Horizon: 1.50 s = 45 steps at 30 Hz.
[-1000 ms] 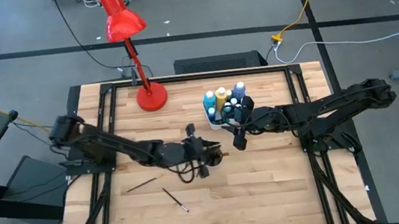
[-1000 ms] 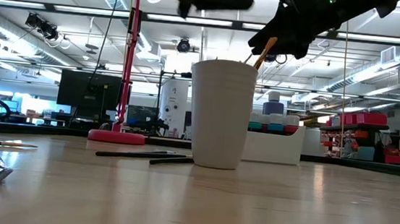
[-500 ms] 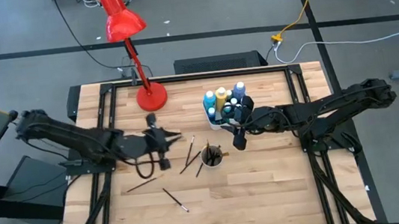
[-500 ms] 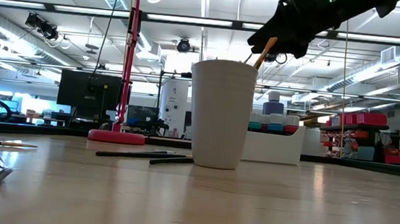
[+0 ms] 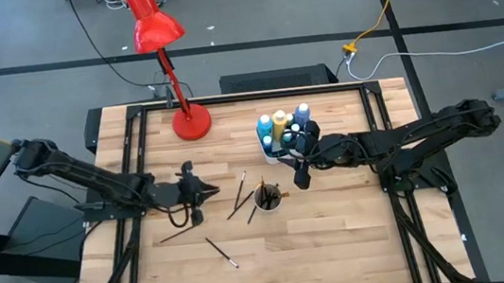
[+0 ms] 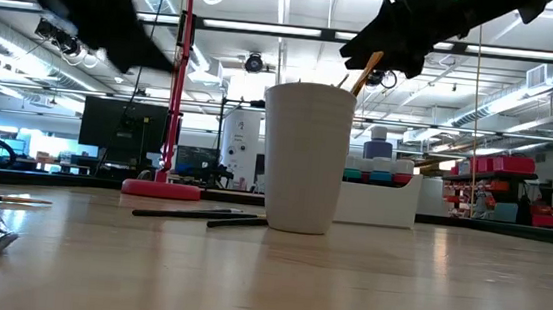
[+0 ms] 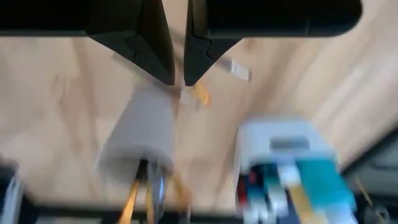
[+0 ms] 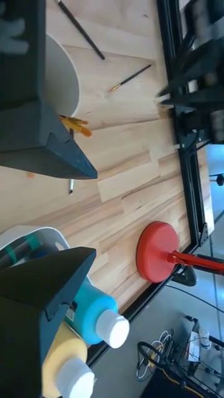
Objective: Pick & Place Paint Supplies
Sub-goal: Put the gold paint brush into the white cup
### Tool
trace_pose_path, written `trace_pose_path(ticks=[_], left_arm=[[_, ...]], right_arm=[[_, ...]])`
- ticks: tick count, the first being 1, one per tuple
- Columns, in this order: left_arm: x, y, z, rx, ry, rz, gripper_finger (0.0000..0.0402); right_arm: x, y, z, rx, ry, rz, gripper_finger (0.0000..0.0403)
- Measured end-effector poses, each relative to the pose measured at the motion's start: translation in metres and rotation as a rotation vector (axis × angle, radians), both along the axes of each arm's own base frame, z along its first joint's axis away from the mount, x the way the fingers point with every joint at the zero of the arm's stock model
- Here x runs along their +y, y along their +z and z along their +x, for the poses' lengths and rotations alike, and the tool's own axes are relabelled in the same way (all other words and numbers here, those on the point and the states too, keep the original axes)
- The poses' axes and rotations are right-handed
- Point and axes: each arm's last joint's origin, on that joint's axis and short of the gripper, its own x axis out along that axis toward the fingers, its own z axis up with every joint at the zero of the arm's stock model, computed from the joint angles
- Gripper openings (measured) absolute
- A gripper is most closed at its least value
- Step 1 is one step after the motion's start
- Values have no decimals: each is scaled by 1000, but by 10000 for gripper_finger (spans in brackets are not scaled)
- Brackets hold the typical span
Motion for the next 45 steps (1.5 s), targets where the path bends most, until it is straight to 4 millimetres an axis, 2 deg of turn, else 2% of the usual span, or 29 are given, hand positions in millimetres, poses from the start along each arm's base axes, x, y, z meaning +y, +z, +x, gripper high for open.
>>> trace_pose_path(ticks=[6, 12, 21, 25, 38, 45], left_arm=[[3, -38, -8, 79, 86, -119, 45], [3, -54, -6, 129, 140, -175, 45], [-1, -60, 6, 76, 143, -186, 45], [-3, -63, 10, 85, 95, -130, 51], [-4, -66, 12, 81, 92, -124, 121], [-5, -66, 12, 89, 71, -139, 132]], right_arm=[[0, 1, 0, -13, 0, 1, 194], [0, 1, 0, -12, 0, 1, 194], [0, 2, 1, -20, 0, 2, 194], [0, 2, 1, -21, 0, 2, 194], [0, 2, 1, -26, 0, 2, 194], [0, 2, 1, -26, 0, 3, 194]])
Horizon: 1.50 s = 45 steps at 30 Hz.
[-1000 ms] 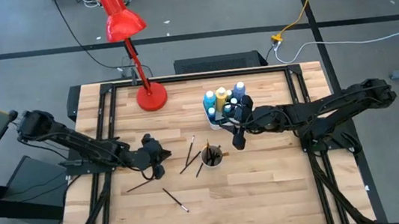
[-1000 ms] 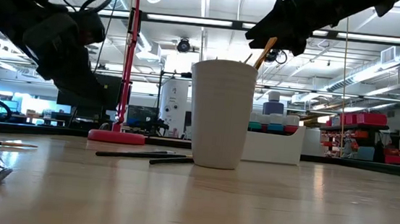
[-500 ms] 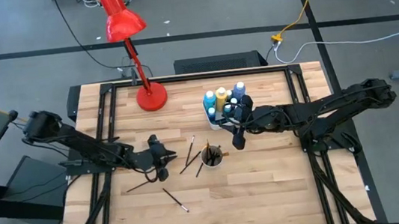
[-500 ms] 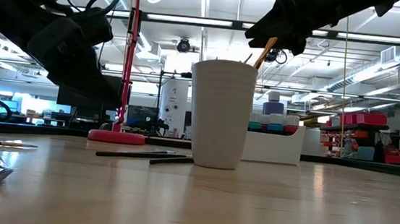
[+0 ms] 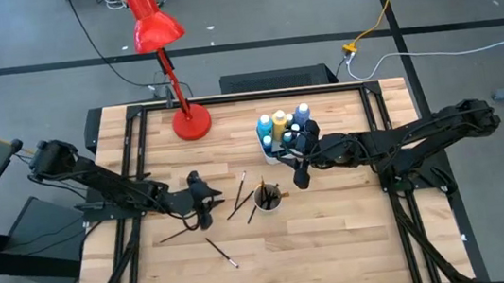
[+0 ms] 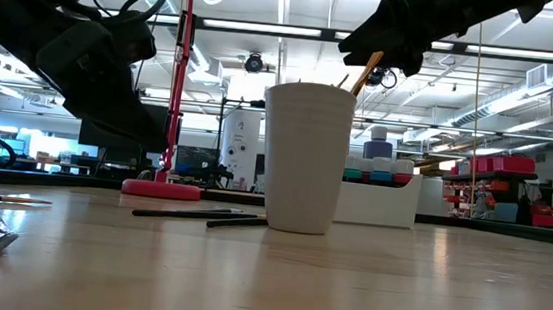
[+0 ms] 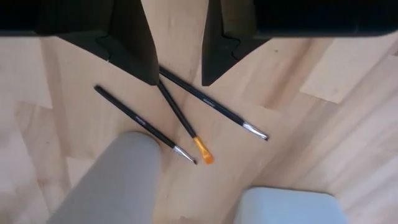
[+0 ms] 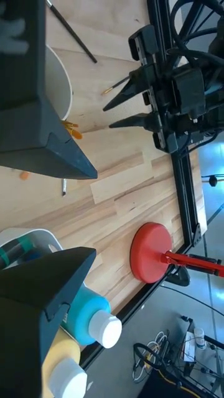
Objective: Pick & Place Paint Supplies
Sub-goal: Put the gold paint brush into the white cup
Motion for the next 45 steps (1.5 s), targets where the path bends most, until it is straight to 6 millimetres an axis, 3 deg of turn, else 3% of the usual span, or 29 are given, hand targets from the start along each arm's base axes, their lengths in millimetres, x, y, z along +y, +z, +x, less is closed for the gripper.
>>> trace_pose_path(ticks=[10, 17, 29, 45], left_arm=[[-4, -10, -7, 148, -112, -169, 132], [-3, -22, -19, 342, -92, -282, 132], [-5, -24, -23, 416, -134, -380, 132], [-12, -28, -31, 477, -172, -300, 127]], right_arm=[[0, 0, 0, 0, 0, 0, 194], [0, 8, 3, -36, 39, -128, 194], [1, 20, 6, -175, 59, -119, 194], [1, 29, 7, -246, 65, -187, 194]])
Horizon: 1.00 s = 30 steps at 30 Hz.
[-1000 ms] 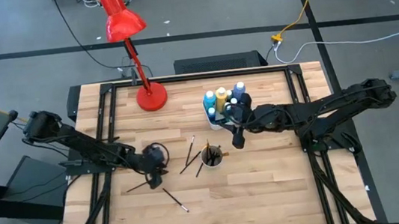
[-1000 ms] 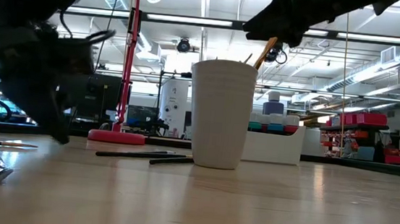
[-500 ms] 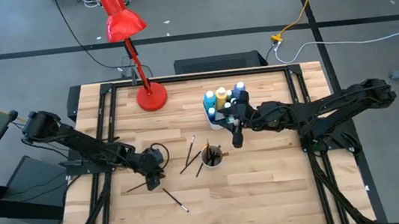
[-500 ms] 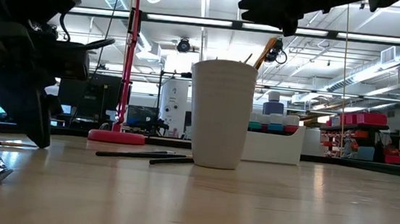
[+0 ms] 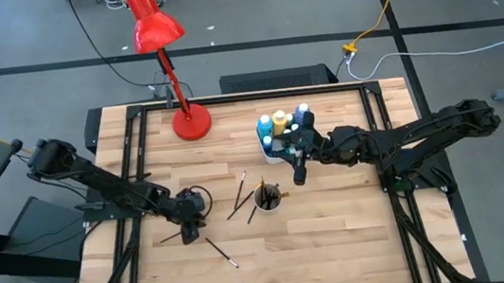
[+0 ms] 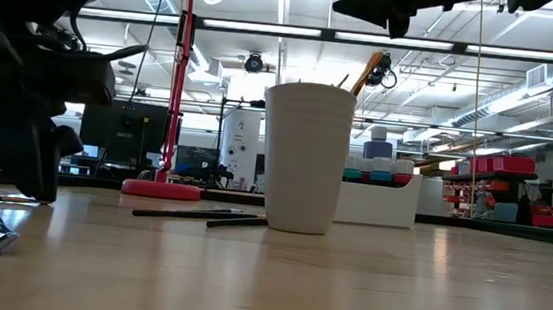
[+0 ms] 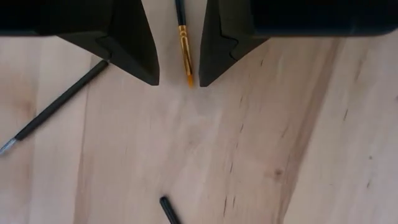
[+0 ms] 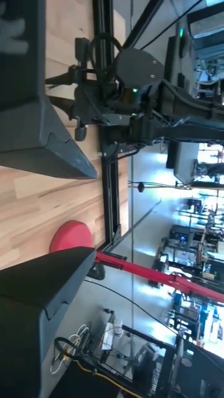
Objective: Pick & Place Paint Supplies
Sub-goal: Put the gold paint brush into the white cup
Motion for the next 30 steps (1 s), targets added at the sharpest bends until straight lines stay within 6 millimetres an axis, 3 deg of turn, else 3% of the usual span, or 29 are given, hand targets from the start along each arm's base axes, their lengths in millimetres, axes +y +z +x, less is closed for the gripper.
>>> trace_pose_path(ticks=[12, 21, 30], left_arm=[[-2, -2, -4, -18, -25, 146, 9], [-1, -1, -3, -65, -11, 203, 5], [-1, 2, 3, -152, 16, 264, 5]], right_arm=[[0, -4, 0, 22, 3, 74, 194], [0, -15, -2, 89, -19, 209, 194], [-2, -14, -2, 80, -28, 204, 194]])
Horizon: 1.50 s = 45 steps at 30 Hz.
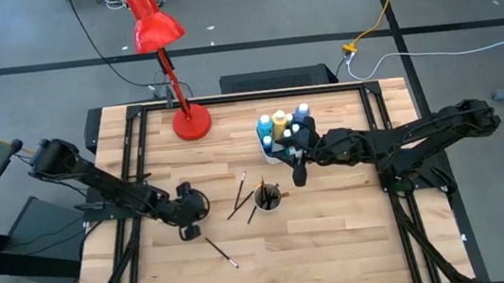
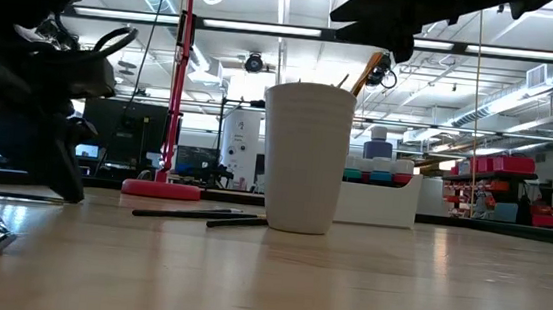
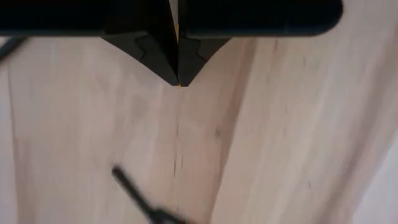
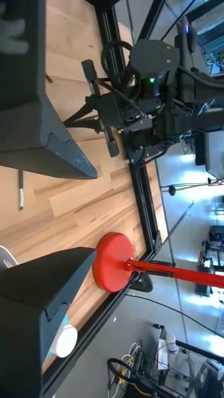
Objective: Pick & Place Paint Supplies
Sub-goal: Put the gold paint brush into the white cup
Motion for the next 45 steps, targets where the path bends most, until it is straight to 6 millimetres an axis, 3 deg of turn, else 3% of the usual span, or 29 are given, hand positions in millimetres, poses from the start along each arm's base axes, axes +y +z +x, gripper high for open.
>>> trace_pose_path(ticks=[17, 28, 33, 39, 45], left_arm=[[-6, 23, 20, -308, -43, 78, 5], [-2, 5, 6, -83, 30, -12, 93], [-4, -2, 12, -91, 25, -4, 127], [-9, -14, 20, -91, -4, -30, 149], [-11, -13, 20, -101, -26, -17, 152]], right_arm=[[-1, 0, 0, 0, -4, -1, 194], [-1, 0, 0, 0, -4, -1, 194], [-1, 0, 0, 1, -4, 2, 194], [-1, 0, 0, 0, -5, 8, 194], [-1, 0, 0, 2, -5, 9, 194]])
